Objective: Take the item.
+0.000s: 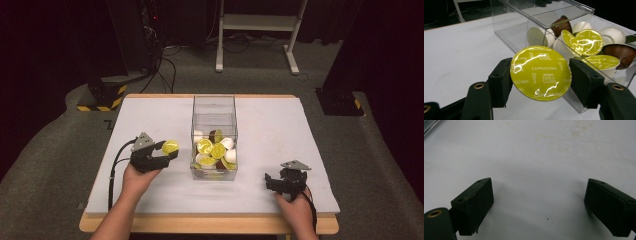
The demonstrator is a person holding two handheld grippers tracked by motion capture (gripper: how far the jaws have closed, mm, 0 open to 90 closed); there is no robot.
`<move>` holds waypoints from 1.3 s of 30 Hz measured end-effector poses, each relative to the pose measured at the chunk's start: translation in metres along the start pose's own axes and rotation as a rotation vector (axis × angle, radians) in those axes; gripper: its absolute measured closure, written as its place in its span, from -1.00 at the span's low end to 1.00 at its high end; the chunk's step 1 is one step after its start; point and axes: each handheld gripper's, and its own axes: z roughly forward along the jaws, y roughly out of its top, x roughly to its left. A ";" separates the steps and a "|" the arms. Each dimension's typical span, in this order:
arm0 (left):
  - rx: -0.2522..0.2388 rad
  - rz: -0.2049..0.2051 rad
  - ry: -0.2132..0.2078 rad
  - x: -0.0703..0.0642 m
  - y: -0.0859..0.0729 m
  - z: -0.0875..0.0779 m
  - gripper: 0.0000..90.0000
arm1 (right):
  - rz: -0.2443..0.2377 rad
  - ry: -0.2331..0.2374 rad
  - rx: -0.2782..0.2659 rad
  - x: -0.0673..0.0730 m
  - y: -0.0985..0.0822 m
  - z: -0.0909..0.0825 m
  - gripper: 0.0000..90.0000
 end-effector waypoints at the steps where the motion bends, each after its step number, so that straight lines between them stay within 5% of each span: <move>1: 0.004 0.006 0.005 0.002 0.000 0.000 -0.15 | 0.000 0.000 0.000 0.000 0.000 0.000 -0.81; 19: 0.017 -0.015 0.121 0.048 -0.002 0.011 -0.15 | -0.001 0.000 -0.001 0.000 0.000 0.000 -0.81; 39: 0.035 -0.019 0.169 0.071 -0.002 0.040 -0.15 | 0.001 0.000 0.000 0.000 0.000 0.000 -0.81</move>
